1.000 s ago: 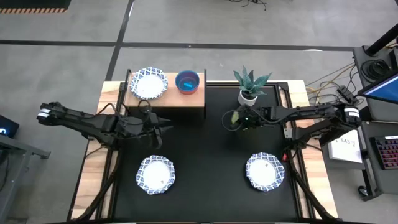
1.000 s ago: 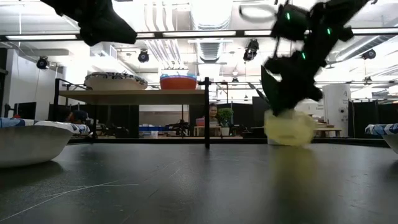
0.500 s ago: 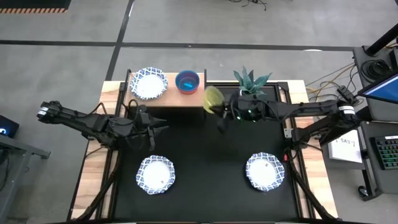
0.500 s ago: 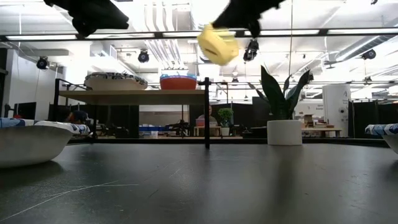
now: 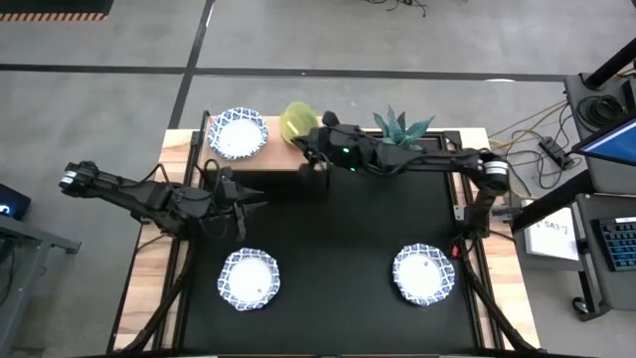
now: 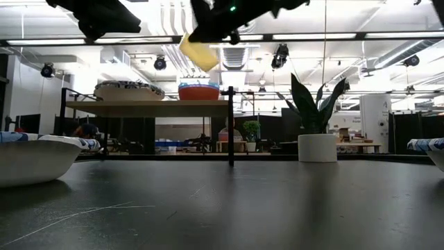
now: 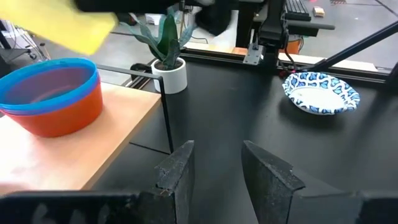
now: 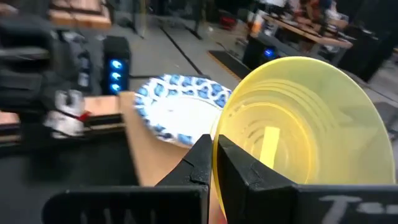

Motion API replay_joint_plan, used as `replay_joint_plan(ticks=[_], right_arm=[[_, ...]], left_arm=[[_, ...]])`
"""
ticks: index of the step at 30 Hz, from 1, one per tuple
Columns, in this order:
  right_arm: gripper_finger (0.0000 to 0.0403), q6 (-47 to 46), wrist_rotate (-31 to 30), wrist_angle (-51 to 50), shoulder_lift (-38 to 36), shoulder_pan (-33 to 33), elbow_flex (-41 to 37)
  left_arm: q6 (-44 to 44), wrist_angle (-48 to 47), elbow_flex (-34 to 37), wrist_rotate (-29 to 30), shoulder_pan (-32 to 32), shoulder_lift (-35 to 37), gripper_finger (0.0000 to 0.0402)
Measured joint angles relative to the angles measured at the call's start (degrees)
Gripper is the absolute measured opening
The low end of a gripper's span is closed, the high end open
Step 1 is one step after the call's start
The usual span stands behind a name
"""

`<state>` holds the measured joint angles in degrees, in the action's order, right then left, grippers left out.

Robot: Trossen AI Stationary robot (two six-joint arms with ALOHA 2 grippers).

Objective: Place and stack bowls onto a shelf
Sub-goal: Stack the yellow bowl on top of the blue bowl on the shelf

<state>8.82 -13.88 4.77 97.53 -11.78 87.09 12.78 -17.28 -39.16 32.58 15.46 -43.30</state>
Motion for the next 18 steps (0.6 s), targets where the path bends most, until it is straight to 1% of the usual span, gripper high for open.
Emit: replay_joint_plan(ticks=[6, 9, 13, 18], right_arm=[[0.0008, 1.0, -8.5, -10.3, 4.8, -1.0, 9.1], [0.0008, 0.8, -8.7, -12.7, 6.2, -1.5, 11.5], [0.0011, 0.2, -8.6, -13.7, 7.7, -1.8, 12.6], [0.0039, 0.2, -8.2, -13.4, 7.6, -2.5, 12.2]], left_arm=[[1.1, -1.1, 0.0, 0.0, 1.4, 1.0, 0.0114], [1.2, -1.3, 0.1, 0.8, 1.7, 1.5, 0.0114], [1.6, -1.3, 0.3, 1.4, 1.8, 1.8, 0.0114], [1.9, -1.4, 0.4, 1.4, 1.8, 1.8, 0.0114]])
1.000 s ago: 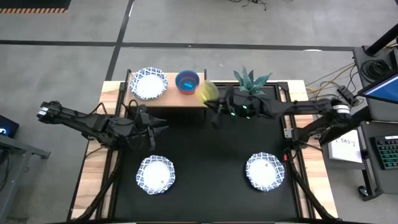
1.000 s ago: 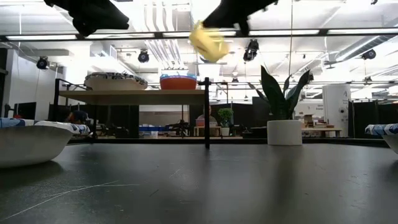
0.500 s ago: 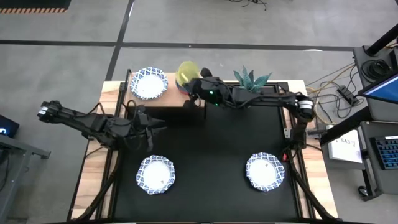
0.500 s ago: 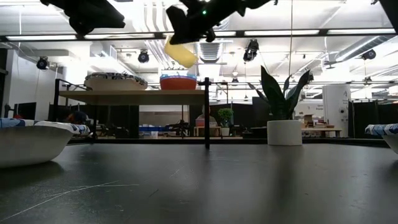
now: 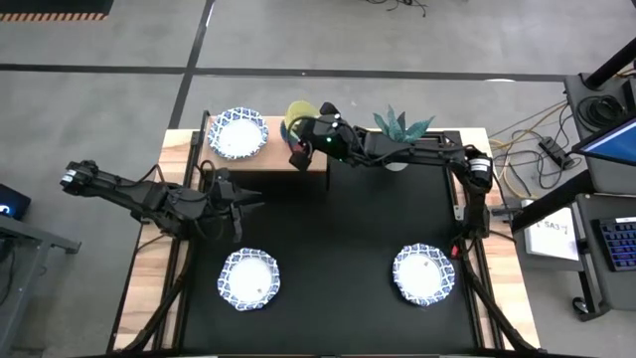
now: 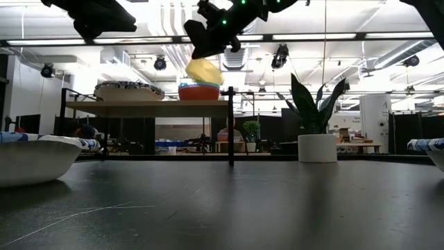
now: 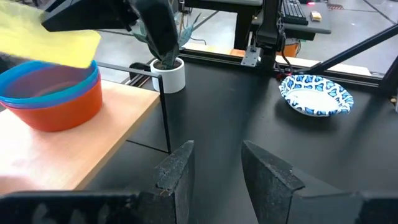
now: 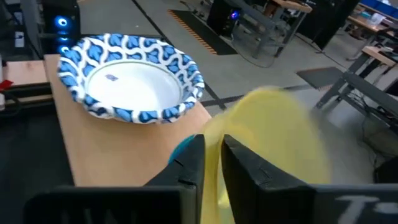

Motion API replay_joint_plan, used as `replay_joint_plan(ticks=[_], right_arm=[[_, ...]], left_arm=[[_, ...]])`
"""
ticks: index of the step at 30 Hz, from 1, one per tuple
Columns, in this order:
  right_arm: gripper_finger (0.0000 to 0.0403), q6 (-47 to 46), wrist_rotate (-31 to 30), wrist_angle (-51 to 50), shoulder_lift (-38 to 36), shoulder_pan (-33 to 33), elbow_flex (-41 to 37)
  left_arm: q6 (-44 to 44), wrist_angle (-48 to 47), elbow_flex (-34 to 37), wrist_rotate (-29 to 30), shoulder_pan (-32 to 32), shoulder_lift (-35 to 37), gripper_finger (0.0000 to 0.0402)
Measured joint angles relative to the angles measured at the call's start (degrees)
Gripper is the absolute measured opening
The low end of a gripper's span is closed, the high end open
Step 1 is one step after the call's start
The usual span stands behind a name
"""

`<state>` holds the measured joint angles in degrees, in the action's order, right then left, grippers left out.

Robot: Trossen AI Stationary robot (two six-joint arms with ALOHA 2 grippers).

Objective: Place and stack bowls onto a shelf
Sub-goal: Stack the yellow bowl on top of the blue bowl on the shelf, then stack the white patterned bowl on top of the other white patterned bowls on the shelf

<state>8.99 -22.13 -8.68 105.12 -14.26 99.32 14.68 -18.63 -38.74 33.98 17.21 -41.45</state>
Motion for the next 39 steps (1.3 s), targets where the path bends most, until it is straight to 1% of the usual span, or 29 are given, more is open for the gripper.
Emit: replay_joint_plan(ticks=[6, 11, 13, 18, 20, 24, 30, 34, 39], right_arm=[[0.0085, -0.6, 0.1, 0.0, -0.1, 0.1, -0.2], [0.0111, -1.5, 0.0, -0.3, -0.3, 0.2, -0.2], [0.0115, -1.5, 0.8, -0.6, -0.8, 0.8, -0.2], [0.0110, -0.9, 8.6, -2.7, -2.7, 3.4, -0.6], [0.0104, 0.3, 8.9, -3.1, -4.0, 5.2, -2.0], [0.0091, 2.2, 9.2, -2.2, -8.2, 9.2, -6.9], [0.0075, 3.0, 9.1, -0.7, -14.1, 14.4, -16.9], [0.0068, 2.7, 9.2, 3.9, -17.5, 16.8, -24.3], [0.0070, 4.2, 9.1, 10.7, -20.9, 17.4, -32.9]], left_arm=[[0.0, 0.0, 0.0, 0.0, 0.0, 0.0, 0.0114], [0.0, 0.0, 0.0, 0.0, 0.0, 0.0, 0.0114], [0.3, 0.0, 0.0, 0.0, 0.0, 0.0, 0.0114], [3.5, -1.0, 0.0, 0.0, 0.0, -0.3, 0.0114], [5.9, -1.1, 0.3, 0.0, 0.3, -0.8, 0.0114], [10.3, -1.1, 1.9, -0.5, 1.5, -2.0, 0.0114], [18.8, -1.1, 3.0, -0.6, 3.7, -5.2, 0.0114], [23.3, -0.3, 2.8, -0.9, 5.6, -8.8, 0.0114], [27.4, -0.1, 1.5, -1.5, 7.8, -14.2, 0.0114]])
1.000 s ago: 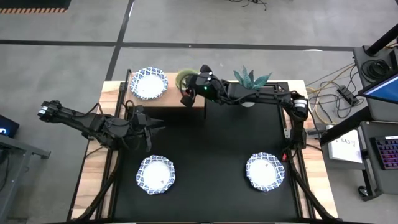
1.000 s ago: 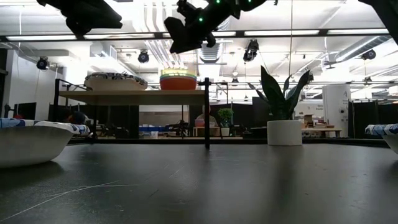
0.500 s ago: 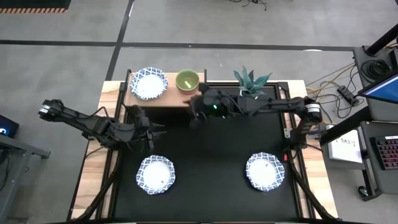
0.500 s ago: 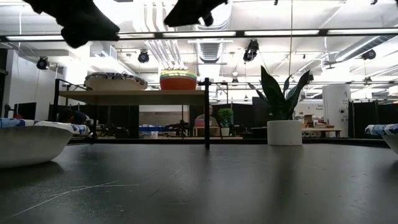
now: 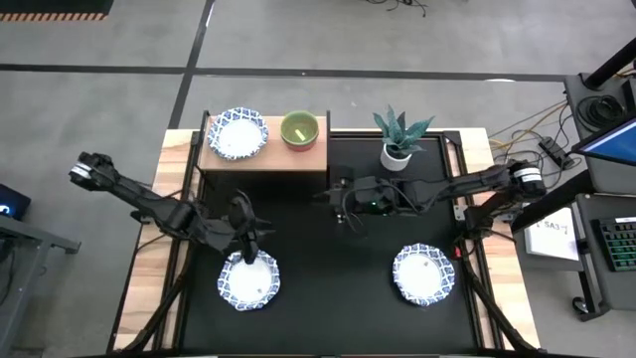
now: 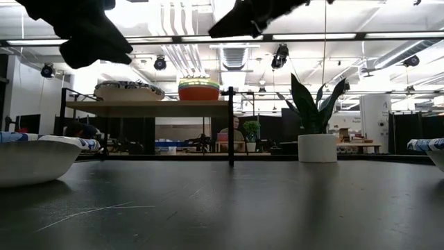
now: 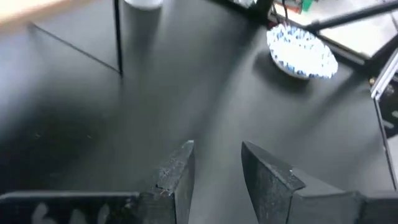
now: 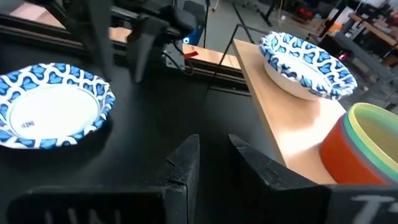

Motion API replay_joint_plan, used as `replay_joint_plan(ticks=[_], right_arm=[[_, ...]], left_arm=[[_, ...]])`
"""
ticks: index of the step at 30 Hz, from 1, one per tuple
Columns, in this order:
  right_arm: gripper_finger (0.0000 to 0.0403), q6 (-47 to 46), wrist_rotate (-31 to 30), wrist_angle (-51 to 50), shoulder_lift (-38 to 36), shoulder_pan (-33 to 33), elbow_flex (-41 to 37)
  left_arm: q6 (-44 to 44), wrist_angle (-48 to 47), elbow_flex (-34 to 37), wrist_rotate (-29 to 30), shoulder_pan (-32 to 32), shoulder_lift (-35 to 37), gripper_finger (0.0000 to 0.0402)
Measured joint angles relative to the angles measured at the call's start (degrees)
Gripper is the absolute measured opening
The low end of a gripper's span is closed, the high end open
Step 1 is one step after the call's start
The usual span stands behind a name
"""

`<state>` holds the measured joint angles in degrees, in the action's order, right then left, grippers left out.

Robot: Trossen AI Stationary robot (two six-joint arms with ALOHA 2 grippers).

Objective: Place and stack bowls onto a shelf
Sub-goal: Stack the white patterned bowl on top of the other white patterned bowls on the shelf

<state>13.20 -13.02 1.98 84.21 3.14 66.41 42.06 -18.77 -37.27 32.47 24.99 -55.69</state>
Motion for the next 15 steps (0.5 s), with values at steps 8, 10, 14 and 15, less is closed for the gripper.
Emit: replay_joint_plan(ticks=[8, 10, 14, 15], right_arm=[[0.0072, 2.0, 0.2, 5.8, -5.4, 0.0, -9.0], [0.0069, 1.9, 0.2, 6.0, -6.6, 0.0, -10.0], [0.0066, 2.6, 0.2, 6.1, -9.1, 0.0, -11.7], [0.0065, 2.9, 0.2, 6.1, -9.8, 0.0, -12.2]], left_arm=[[5.6, -0.3, -4.3, -6.2, 1.7, -10.5, 0.0114], [7.8, -0.8, -5.8, -7.9, 2.0, -13.2, 0.0114], [13.9, -5.8, -10.4, -13.5, 2.1, -18.6, 0.0114], [15.6, -8.3, -12.0, -15.2, 2.1, -19.8, 0.0114]])
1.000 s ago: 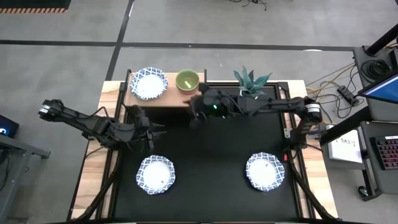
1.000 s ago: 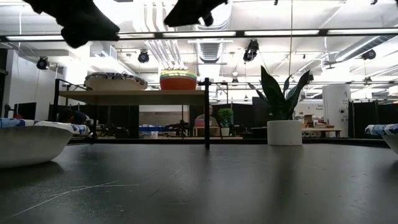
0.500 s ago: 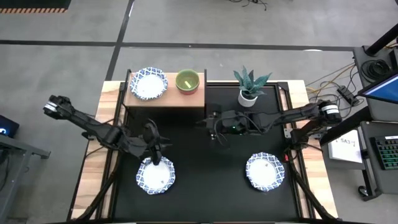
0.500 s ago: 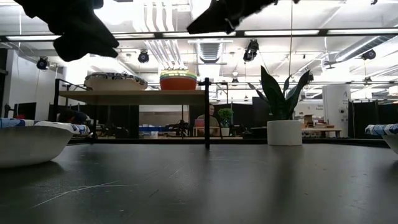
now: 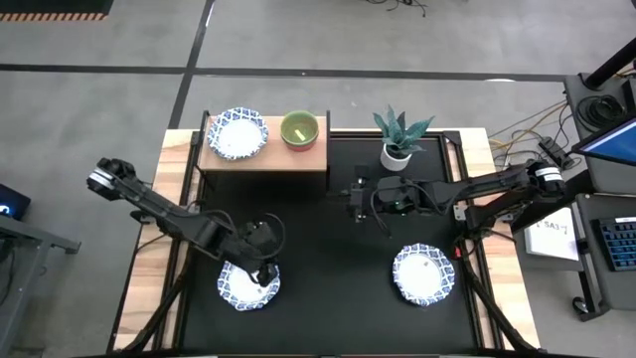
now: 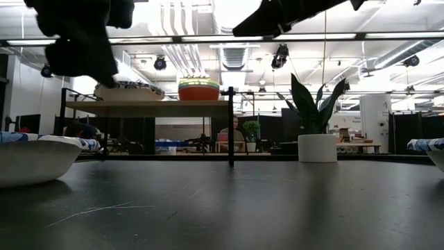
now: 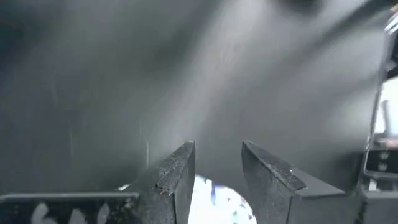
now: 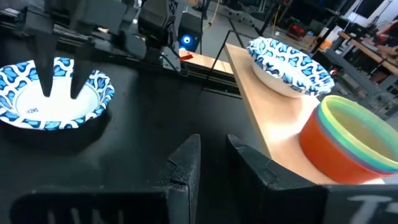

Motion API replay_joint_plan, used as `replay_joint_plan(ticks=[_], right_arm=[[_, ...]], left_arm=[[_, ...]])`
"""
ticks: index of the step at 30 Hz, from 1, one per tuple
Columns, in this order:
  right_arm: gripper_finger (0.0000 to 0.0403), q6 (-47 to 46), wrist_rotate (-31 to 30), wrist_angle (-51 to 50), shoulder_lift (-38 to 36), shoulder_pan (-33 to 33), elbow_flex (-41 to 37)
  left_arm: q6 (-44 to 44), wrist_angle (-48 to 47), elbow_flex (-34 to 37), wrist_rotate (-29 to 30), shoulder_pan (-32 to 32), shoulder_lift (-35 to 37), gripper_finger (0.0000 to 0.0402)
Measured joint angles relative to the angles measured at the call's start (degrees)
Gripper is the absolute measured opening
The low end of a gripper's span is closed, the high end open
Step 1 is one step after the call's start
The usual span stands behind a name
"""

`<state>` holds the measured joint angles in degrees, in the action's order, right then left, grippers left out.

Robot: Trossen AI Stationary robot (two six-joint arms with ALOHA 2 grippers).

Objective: Place and stack bowls onto a shelf
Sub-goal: Stack the white patterned bowl on top of the other white patterned bowls on the shelf

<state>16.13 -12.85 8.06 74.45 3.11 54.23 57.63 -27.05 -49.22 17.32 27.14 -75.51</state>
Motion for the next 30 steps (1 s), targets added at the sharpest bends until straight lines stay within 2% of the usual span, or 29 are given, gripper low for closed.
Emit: replay_joint_plan(ticks=[4, 7, 9, 12, 15, 18, 30], right_arm=[[0.0066, -0.7, 0.0, 0.0, -2.0, 0.0, -0.6], [0.0064, -0.4, 0.1, -1.1, -2.9, 0.0, -0.8], [0.0063, 0.0, 1.9, -2.0, -3.0, 0.0, -0.9], [0.0065, -0.5, 4.9, -3.4, -3.0, 0.0, -0.9], [0.0066, -2.6, 5.9, -7.3, -3.0, 0.0, -0.9], [0.0063, -4.8, 5.9, -11.4, -3.0, 0.0, -1.0], [0.0064, -7.6, 7.3, -13.6, -3.0, 0.0, -2.2]], left_arm=[[5.2, -14.2, -8.1, -6.6, 0.1, -5.4, 0.0114], [4.4, -23.6, -13.5, -7.8, 0.3, -9.3, 0.0114], [-1.8, -28.0, -15.9, -8.2, 0.6, -11.5, 0.0114], [-16.5, -29.4, -17.1, -8.5, 2.5, -14.0, 0.0114], [-25.5, -29.8, -16.4, -9.4, 3.7, -14.9, 0.0114], [-27.9, -32.3, -14.8, -8.9, 3.3, -14.4, 0.0114], [-24.1, -28.9, -0.7, -6.0, 1.7, -3.2, 0.0114]])
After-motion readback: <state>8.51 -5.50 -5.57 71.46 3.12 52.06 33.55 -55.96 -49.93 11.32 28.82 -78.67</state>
